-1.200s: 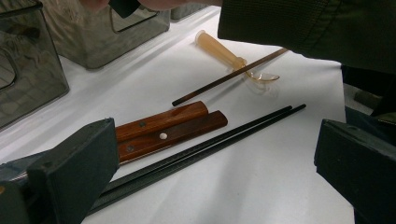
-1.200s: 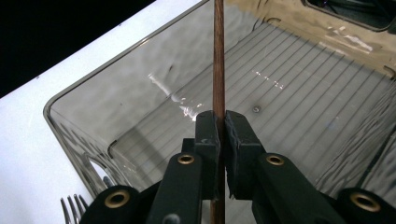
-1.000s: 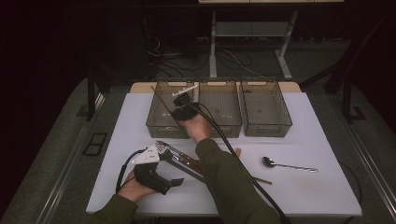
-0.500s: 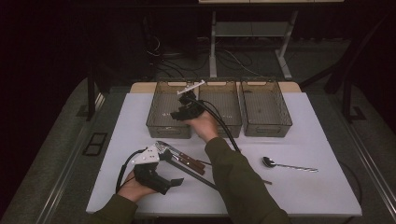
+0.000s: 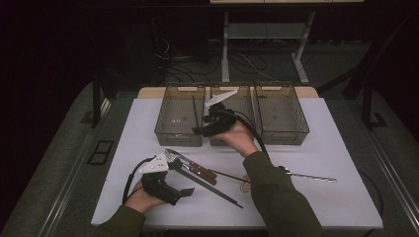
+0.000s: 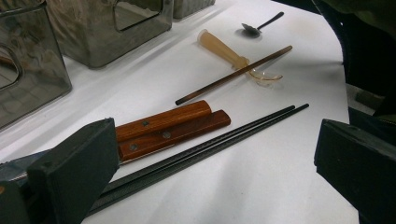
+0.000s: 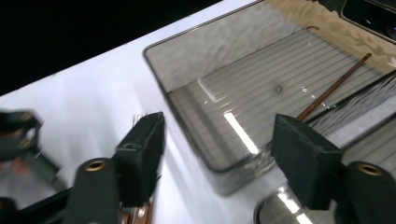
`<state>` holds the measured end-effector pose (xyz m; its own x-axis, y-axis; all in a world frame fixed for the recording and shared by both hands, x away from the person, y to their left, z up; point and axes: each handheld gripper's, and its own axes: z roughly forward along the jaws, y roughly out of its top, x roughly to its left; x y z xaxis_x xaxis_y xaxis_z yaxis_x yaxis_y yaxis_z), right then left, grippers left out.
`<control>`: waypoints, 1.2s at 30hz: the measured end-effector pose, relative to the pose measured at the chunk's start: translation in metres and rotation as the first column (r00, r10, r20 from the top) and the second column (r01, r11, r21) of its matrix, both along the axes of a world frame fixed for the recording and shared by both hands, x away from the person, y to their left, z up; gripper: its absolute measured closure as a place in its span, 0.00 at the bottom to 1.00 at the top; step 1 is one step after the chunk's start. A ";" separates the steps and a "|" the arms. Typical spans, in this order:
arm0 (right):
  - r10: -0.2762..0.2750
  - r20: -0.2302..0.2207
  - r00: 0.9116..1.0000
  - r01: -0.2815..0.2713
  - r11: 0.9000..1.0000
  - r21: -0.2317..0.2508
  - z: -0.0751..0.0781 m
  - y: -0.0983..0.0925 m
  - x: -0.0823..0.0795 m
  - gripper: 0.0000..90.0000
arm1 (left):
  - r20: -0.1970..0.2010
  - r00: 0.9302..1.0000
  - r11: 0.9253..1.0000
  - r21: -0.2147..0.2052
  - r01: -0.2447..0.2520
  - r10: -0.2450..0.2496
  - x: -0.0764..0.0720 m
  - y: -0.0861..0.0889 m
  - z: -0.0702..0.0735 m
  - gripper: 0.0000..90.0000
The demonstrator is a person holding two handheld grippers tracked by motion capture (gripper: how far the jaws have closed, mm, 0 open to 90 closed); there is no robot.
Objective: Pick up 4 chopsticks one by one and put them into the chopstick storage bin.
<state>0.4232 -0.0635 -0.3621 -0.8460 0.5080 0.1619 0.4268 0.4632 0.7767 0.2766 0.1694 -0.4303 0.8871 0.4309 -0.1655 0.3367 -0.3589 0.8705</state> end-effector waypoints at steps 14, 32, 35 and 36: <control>0.042 0.059 0.997 -0.044 0.998 0.034 0.001 -0.052 -0.033 0.31 | -0.013 1.000 1.000 -0.005 -0.017 0.017 0.000 -0.001 -0.002 0.00; 0.045 0.068 0.997 -0.043 0.999 -0.024 -0.015 -0.109 -0.077 0.25 | -0.005 1.000 1.000 0.015 -0.006 0.006 0.000 -0.002 -0.002 0.00; 0.043 0.056 0.998 -0.042 0.999 -0.031 -0.020 -0.124 -0.086 0.28 | -0.006 1.000 1.000 0.013 -0.007 0.007 -0.001 -0.002 -0.002 0.00; 0.047 0.053 0.998 -0.045 0.998 -0.038 -0.021 -0.127 -0.089 0.28 | -0.002 1.000 1.000 0.014 -0.005 0.005 -0.001 -0.002 -0.002 0.00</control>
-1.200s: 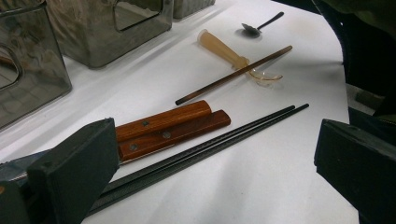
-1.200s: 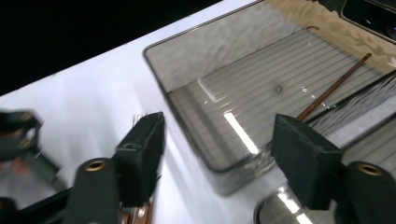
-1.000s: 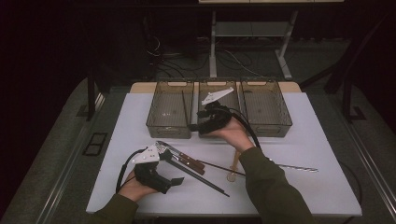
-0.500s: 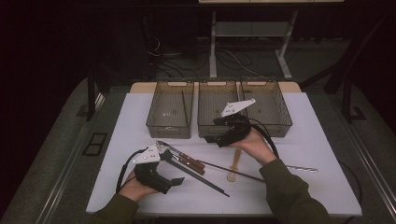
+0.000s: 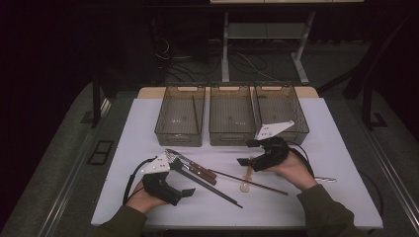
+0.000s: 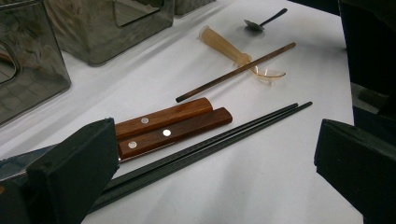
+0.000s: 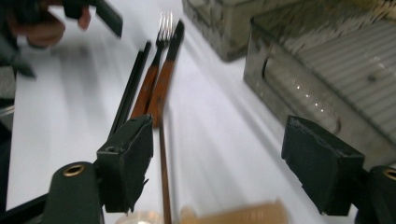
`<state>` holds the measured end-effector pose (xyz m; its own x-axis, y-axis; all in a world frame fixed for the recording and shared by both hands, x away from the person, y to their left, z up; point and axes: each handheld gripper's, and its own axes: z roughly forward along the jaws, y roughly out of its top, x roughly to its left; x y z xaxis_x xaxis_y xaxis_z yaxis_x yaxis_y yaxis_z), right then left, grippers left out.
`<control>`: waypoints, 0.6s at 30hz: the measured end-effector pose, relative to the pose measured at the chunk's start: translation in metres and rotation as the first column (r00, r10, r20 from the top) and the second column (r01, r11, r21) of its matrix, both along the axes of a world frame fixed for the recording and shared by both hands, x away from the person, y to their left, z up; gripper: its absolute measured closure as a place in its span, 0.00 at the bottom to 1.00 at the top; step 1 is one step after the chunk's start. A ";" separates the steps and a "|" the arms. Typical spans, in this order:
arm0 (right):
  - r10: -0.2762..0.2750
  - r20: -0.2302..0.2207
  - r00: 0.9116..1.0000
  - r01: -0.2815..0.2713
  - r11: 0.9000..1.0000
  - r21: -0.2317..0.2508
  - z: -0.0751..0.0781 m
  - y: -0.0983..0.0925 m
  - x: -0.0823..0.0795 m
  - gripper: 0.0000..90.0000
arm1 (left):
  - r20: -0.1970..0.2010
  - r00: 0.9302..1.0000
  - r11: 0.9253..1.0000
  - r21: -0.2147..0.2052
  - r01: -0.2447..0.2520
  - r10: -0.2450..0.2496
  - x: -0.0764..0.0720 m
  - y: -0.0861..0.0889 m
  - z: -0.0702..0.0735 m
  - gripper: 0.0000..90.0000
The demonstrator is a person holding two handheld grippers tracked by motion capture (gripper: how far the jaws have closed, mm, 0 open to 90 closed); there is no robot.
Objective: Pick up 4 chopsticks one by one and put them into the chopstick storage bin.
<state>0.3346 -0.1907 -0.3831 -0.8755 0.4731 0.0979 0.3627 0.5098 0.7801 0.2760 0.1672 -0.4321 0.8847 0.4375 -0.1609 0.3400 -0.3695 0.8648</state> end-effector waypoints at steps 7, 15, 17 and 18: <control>0.011 -0.019 1.000 -0.011 0.999 -0.039 -0.009 -0.020 -0.017 0.38 | -0.002 1.000 1.000 -0.002 0.000 0.000 -0.001 0.000 0.000 0.00; 0.024 -0.056 0.998 -0.029 0.995 -0.093 -0.021 -0.038 -0.031 0.51 | -0.001 1.000 1.000 0.005 0.004 -0.004 -0.001 -0.001 0.000 0.00; 0.024 -0.058 0.998 -0.030 0.994 -0.103 -0.023 -0.039 -0.033 0.52 | -0.001 1.000 1.000 0.004 0.003 -0.003 -0.001 -0.001 0.000 0.00; 0.025 -0.062 0.998 -0.031 0.993 -0.110 -0.025 -0.041 -0.034 0.54 | -0.001 1.000 1.000 0.003 0.001 -0.001 -0.001 -0.001 0.000 0.00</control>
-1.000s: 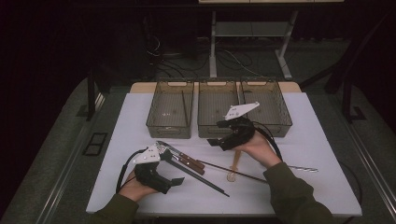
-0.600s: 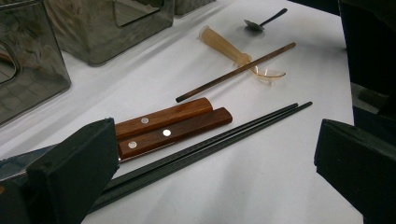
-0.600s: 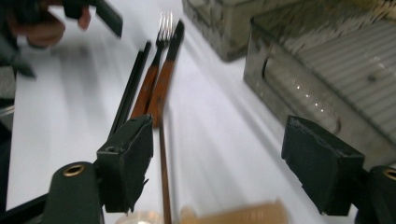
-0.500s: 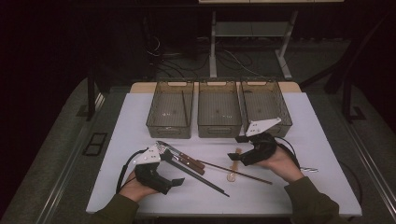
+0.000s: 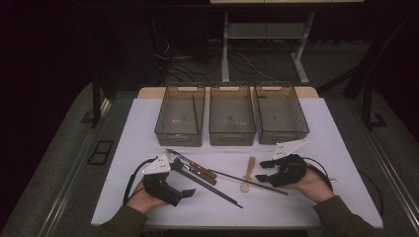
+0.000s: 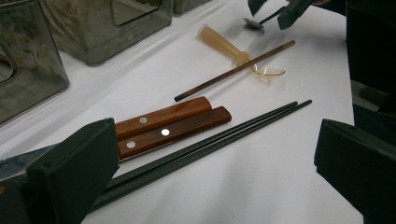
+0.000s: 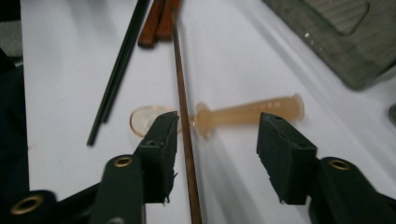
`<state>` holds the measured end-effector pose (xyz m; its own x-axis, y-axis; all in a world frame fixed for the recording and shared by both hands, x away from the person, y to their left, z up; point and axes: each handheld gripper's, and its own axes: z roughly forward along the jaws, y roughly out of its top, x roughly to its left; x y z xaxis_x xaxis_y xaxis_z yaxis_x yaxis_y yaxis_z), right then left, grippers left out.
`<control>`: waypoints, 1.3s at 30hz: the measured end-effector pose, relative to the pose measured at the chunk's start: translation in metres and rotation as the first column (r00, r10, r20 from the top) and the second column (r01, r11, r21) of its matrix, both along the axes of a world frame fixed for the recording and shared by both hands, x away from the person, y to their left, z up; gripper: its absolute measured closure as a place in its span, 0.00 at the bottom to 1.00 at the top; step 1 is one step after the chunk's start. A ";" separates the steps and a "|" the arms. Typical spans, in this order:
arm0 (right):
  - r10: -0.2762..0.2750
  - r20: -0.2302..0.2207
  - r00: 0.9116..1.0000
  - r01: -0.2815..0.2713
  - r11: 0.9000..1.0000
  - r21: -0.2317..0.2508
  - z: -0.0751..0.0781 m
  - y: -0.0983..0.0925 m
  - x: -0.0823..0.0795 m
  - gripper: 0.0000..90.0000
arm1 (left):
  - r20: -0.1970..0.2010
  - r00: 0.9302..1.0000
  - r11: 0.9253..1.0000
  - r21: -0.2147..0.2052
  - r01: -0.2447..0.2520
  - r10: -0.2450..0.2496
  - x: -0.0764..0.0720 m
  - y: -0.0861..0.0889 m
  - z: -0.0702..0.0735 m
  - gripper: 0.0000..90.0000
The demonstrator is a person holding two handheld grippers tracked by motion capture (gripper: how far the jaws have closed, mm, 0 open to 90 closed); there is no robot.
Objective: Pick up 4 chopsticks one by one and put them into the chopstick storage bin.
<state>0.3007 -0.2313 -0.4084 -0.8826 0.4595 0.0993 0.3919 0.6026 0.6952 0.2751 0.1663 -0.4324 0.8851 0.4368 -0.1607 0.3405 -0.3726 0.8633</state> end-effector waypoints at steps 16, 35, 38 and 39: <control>0.083 -0.049 0.995 -0.087 0.993 -0.076 -0.023 0.003 -0.008 0.78 | 0.006 1.000 1.000 0.003 0.007 -0.007 -0.001 0.000 0.001 0.00; 0.153 -0.012 0.988 -0.153 0.979 -0.138 -0.031 0.009 -0.005 0.91 | 0.005 1.000 1.000 0.007 0.013 -0.014 -0.001 0.000 0.001 0.00; 0.157 -0.007 0.988 -0.157 0.978 -0.139 -0.032 0.008 -0.005 0.92 | 0.005 1.000 1.000 0.007 0.013 -0.014 -0.001 0.000 0.001 0.00; 0.149 -0.012 0.989 -0.149 0.979 -0.142 -0.031 0.009 -0.006 0.92 | 0.004 1.000 1.000 0.006 0.014 -0.014 -0.001 0.000 0.000 0.00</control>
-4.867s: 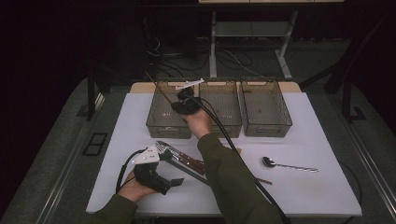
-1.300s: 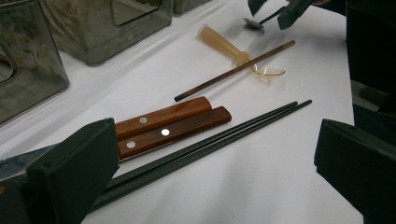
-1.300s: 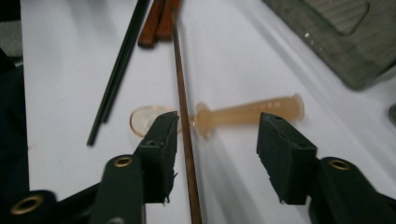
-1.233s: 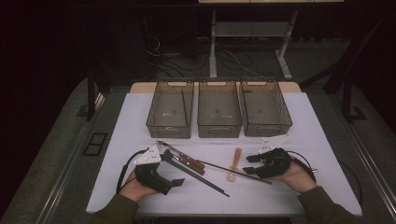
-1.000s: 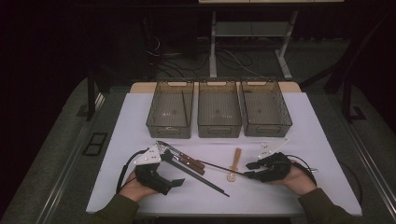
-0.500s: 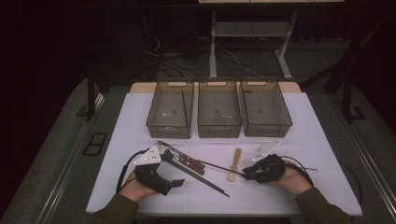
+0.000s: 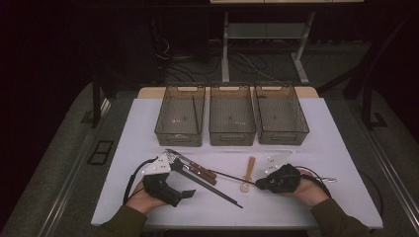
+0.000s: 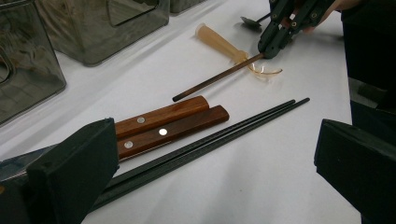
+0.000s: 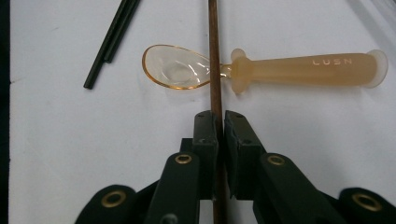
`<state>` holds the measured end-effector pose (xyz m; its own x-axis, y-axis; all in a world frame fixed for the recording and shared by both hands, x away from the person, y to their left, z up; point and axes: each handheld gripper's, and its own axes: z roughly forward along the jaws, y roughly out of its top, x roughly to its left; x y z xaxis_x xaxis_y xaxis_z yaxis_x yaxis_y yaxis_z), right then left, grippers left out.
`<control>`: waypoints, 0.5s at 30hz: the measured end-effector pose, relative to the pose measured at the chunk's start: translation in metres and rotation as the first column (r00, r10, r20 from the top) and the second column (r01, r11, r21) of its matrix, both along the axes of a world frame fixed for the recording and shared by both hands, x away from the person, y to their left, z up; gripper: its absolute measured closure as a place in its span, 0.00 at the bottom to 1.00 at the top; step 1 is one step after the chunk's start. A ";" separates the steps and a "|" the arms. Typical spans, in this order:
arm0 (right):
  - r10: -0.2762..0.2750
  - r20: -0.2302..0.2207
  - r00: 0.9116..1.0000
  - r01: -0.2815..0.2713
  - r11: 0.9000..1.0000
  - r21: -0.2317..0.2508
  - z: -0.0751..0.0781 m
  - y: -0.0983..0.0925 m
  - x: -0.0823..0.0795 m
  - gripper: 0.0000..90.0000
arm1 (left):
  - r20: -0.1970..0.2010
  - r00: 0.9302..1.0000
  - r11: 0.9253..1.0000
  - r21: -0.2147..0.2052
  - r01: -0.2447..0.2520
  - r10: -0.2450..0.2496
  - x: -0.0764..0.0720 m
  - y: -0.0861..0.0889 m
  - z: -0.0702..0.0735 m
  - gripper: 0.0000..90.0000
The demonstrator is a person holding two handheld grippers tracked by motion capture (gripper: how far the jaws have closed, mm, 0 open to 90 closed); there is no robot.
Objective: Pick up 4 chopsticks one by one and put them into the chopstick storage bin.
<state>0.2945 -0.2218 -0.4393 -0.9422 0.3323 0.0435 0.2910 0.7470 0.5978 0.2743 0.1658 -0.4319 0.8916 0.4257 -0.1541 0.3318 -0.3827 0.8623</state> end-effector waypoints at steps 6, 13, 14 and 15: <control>0.008 0.004 1.000 -0.008 1.000 0.000 0.000 0.000 0.000 0.93 | 0.000 1.000 1.000 0.001 0.002 -0.002 0.000 0.000 0.000 0.00; 0.023 0.020 1.000 -0.023 1.000 -0.004 0.000 0.000 0.001 0.94 | 0.000 1.000 1.000 0.001 0.001 -0.001 0.000 0.000 0.000 0.00; 0.023 0.020 1.000 -0.023 1.000 -0.004 0.000 0.000 0.001 0.94 | 0.000 1.000 1.000 0.001 0.001 -0.001 0.000 0.000 0.000 0.00; 0.023 0.021 1.000 -0.023 1.000 -0.003 0.000 0.000 0.001 0.94 | 0.000 1.000 1.000 0.001 0.001 -0.001 0.000 0.000 0.000 0.00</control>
<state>0.2951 -0.2217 -0.4397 -0.9503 0.3106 0.0231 0.2614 0.7548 0.6016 0.2743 0.1657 -0.4320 0.8918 0.4253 -0.1540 0.3319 -0.3838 0.8617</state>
